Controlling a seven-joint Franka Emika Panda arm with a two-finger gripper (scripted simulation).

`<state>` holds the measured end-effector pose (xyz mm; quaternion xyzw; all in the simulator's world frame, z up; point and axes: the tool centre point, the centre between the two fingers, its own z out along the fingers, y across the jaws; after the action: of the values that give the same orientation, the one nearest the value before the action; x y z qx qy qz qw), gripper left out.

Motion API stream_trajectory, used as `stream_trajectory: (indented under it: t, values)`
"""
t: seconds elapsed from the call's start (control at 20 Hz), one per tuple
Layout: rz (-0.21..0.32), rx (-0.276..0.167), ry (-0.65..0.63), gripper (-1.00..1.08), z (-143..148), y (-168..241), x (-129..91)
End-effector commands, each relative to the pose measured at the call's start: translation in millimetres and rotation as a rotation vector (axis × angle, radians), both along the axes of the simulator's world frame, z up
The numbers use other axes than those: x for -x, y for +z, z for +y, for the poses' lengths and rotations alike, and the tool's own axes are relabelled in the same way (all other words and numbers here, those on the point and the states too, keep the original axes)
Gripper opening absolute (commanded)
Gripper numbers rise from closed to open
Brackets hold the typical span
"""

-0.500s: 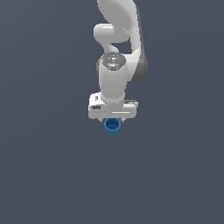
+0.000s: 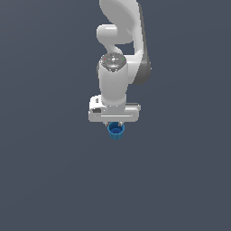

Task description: Pick up the object and move it to a goal position.

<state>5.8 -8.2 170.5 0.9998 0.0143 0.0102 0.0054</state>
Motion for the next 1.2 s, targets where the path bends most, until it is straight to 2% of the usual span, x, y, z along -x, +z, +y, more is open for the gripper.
stream_trajectory:
  t: [0.0,0.25,0.55,0.8,1.15]
  values:
    - [0.000,0.000,0.001,0.28,0,0,0]
    - [0.000,0.007,0.031,0.28,-1,-2,1]
    - [0.001,0.031,0.127,0.28,-1,-8,6]
    - [0.004,0.062,0.260,0.28,-2,-15,13]
    - [0.015,0.114,0.515,0.28,-1,-29,27]
